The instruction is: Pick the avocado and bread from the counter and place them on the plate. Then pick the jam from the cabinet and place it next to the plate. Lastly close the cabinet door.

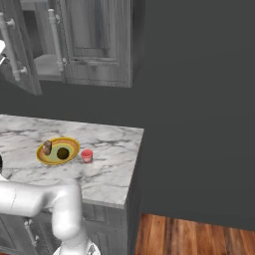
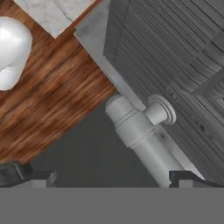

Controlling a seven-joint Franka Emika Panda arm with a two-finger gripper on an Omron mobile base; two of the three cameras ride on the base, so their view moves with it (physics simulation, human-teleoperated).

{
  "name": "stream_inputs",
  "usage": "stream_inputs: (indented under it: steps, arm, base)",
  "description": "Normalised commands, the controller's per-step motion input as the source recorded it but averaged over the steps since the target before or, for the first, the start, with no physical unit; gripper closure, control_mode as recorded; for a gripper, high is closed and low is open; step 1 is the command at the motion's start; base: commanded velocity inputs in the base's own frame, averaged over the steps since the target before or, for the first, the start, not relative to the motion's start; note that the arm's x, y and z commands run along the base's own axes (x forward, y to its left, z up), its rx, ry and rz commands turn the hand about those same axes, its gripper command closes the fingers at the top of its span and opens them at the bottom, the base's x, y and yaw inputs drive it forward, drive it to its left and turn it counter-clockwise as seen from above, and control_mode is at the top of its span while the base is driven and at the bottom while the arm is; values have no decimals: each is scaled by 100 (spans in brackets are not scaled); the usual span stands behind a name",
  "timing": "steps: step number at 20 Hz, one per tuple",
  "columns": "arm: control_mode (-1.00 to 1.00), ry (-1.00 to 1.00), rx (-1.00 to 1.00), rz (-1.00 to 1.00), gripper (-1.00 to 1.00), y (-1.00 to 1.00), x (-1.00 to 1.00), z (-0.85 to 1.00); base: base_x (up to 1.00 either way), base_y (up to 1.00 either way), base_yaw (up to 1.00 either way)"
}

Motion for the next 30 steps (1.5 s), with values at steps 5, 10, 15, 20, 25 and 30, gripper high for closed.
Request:
stream_inputs:
  steps: [5, 10, 15, 20, 25, 30]
  arm:
    - [-100, 9, 0, 57, -100, -95, 72, -84]
    - [-100, 8, 5, 69, -100, -60, 100, -71]
    - [-100, 9, 12, 76, -100, -25, 100, -36]
    - [-100, 9, 10, 70, -100, -6, 100, -29]
    - [-100, 6, 1, 29, -100, 40, 82, -41]
    - [-100, 3, 0, 4, -100, 63, 13, -31]
  base:
    - [0, 0, 0]
    - [0, 0, 0]
    - [0, 0, 0]
    - [0, 0, 0]
    - [0, 0, 0]
    - [0, 0, 0]
